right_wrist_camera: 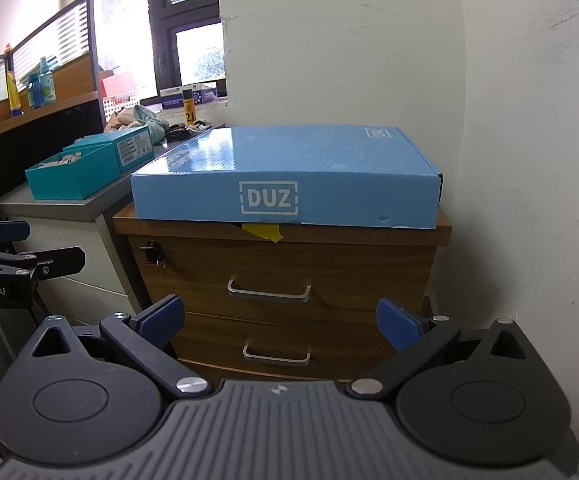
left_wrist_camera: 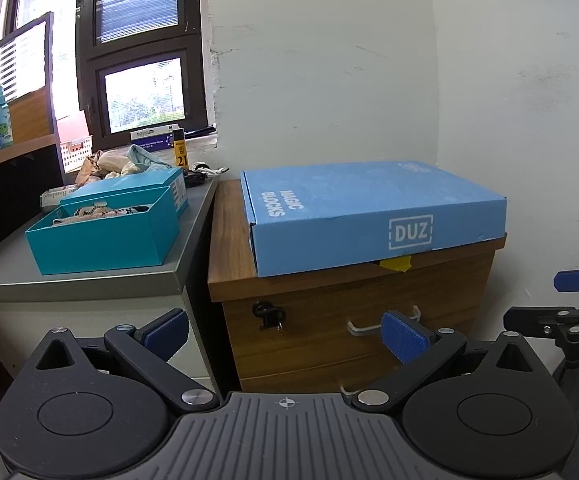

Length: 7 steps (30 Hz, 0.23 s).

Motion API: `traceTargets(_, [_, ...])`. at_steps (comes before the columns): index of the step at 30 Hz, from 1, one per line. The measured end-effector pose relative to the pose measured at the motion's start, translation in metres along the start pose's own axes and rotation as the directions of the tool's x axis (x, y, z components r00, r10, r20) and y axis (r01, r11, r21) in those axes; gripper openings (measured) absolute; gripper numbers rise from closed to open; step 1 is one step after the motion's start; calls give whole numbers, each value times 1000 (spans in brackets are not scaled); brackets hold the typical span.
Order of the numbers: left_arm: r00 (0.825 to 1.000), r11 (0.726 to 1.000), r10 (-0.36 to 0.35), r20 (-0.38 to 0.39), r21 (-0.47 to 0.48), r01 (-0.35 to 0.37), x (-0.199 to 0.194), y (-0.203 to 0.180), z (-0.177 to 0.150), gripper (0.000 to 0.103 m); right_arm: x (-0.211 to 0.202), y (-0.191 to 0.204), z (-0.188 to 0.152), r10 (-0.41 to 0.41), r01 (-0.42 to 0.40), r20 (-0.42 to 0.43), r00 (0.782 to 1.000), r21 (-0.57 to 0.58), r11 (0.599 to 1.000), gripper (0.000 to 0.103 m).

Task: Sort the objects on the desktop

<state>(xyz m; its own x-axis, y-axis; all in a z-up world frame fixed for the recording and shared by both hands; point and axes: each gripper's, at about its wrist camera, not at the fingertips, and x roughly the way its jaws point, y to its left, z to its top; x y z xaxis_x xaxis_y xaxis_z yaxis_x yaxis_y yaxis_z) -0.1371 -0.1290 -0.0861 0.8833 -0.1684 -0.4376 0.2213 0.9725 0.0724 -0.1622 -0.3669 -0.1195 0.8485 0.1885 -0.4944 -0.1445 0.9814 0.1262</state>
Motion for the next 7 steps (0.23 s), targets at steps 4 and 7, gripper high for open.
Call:
traceTargets(4, [1000, 1000, 3, 3, -4, -3, -1, 1, 0, 103, -1, 2, 0, 1, -1, 5, 1000, -3, 1000, 103])
traceTargets(7, [1000, 1000, 0, 9, -6, 0, -2, 1, 0, 102, -1, 3, 0, -3, 3, 7, 1000, -10, 1000, 103])
